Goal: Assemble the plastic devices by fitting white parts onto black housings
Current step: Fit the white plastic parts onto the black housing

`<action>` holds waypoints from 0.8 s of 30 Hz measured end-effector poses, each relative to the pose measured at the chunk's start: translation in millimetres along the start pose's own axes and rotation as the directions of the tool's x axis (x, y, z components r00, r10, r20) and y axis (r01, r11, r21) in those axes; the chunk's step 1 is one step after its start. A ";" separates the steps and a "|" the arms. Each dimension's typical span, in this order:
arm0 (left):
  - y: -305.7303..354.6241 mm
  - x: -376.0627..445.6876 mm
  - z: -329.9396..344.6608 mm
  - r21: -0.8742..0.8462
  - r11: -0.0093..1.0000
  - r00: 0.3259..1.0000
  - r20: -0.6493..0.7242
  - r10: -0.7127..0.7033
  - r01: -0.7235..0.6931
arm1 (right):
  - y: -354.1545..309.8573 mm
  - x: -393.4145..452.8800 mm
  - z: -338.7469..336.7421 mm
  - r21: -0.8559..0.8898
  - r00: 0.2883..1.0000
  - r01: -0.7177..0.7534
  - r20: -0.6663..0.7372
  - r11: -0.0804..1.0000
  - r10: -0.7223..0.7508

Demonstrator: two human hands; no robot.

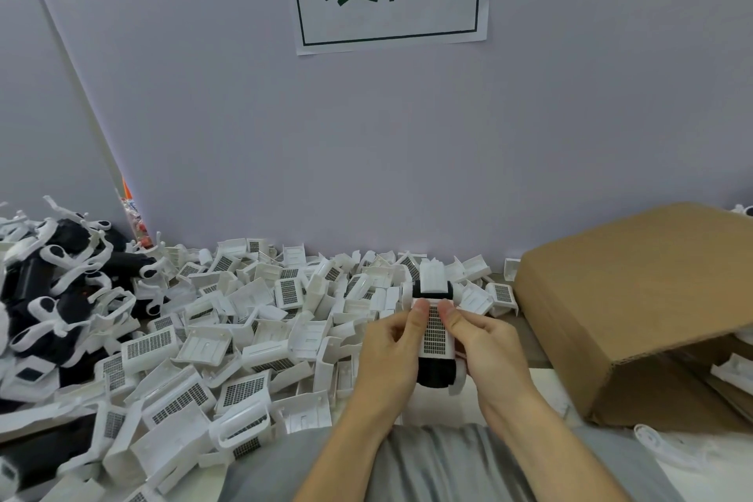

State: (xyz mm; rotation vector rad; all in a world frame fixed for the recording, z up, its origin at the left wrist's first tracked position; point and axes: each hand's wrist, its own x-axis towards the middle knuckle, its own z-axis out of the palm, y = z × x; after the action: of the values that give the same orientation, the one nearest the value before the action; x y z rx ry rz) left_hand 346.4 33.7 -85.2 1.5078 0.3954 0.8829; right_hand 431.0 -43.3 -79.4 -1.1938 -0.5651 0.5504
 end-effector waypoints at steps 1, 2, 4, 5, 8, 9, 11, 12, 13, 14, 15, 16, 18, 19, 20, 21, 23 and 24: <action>-1.4 0.2 0.0 -0.023 0.999 0.999 0.026 -0.027 0.027 | 0.4 -0.3 0.6 0.016 1.000 -0.002 -0.013 1.000 0.002; -3.0 0.3 -0.1 -0.033 0.998 0.997 0.055 -0.047 0.048 | 0.9 0.0 0.3 0.036 1.000 -0.006 -0.025 0.999 0.007; -5.2 -0.3 -0.2 -0.006 0.998 0.994 0.090 -0.061 0.062 | 1.4 1.6 -2.8 0.081 0.999 -0.031 -0.030 0.996 0.033; -5.9 -0.1 -0.2 0.008 0.998 0.994 0.086 -0.061 0.060 | 0.7 1.8 -4.0 0.100 0.999 -0.049 -0.005 0.994 0.050; -5.0 0.4 -0.7 0.022 0.998 0.998 0.018 -0.061 0.061 | 2.6 2.1 -5.8 0.032 0.996 -0.040 0.077 0.999 0.038; -4.2 0.6 -0.9 0.027 0.997 0.998 0.000 -0.067 0.067 | 2.8 1.3 -5.1 -0.011 0.997 -0.011 0.075 1.000 0.012; -4.1 1.2 -1.3 0.038 0.996 0.997 -0.018 -0.080 0.081 | 3.1 0.6 -4.6 -0.053 0.998 0.042 0.059 0.998 -0.038; -4.4 1.5 -1.3 0.041 0.996 0.996 -0.019 -0.083 0.084 | 3.3 0.4 -4.9 -0.057 0.997 0.058 0.056 0.997 -0.055; -4.7 1.6 -1.4 0.041 0.996 0.996 -0.019 -0.084 0.085 | 2.7 -0.2 -4.7 -0.053 0.996 0.066 0.056 0.996 -0.063; -4.8 1.7 -1.4 0.034 0.996 0.996 -0.017 -0.082 0.083 | 3.1 -0.1 -5.2 -0.052 0.996 0.074 0.056 0.996 -0.072; -4.5 1.7 -1.6 0.022 0.996 0.997 -0.013 -0.081 0.081 | 3.3 0.0 -5.0 -0.053 0.996 0.080 0.056 0.995 -0.077; -4.3 1.4 -1.9 0.003 0.997 0.997 -0.006 -0.083 0.083 | 4.4 0.7 -5.1 -0.063 0.996 0.084 0.048 0.994 -0.081; -4.6 1.2 -2.1 -0.049 0.994 0.995 -0.017 -0.098 0.097 | 6.4 1.6 -4.3 -0.110 0.996 0.095 0.012 0.989 -0.094; -5.7 2.3 -2.6 -0.069 0.992 0.993 -0.035 -0.110 0.107 | 7.4 1.5 -3.8 -0.159 0.994 0.109 -0.013 0.981 -0.113; -7.0 3.4 -3.7 -0.084 0.989 0.991 -0.047 -0.122 0.118 | 8.6 1.7 -4.1 -0.225 0.989 0.134 -0.025 0.965 -0.143; -7.2 4.4 -4.2 -0.111 0.985 0.989 -0.046 -0.138 0.133 | 8.3 1.0 -3.4 -0.282 0.984 0.168 -0.013 0.945 -0.179; -4.0 5.4 -3.9 -0.252 0.949 0.981 0.005 -0.194 0.189 | 9.1 -2.0 -0.7 -0.364 0.971 0.240 0.079 0.900 -0.227; -2.1 5.3 -3.0 -0.342 0.913 0.974 0.045 -0.221 0.223 | 11.6 -3.0 -0.2 -0.420 0.963 0.268 0.115 0.867 -0.243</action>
State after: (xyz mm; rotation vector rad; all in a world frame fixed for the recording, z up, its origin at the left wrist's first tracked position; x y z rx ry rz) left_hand 348.2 39.8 -86.0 1.1159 0.3771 0.7238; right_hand 427.7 -42.3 -90.9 -1.4953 -0.9158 0.2344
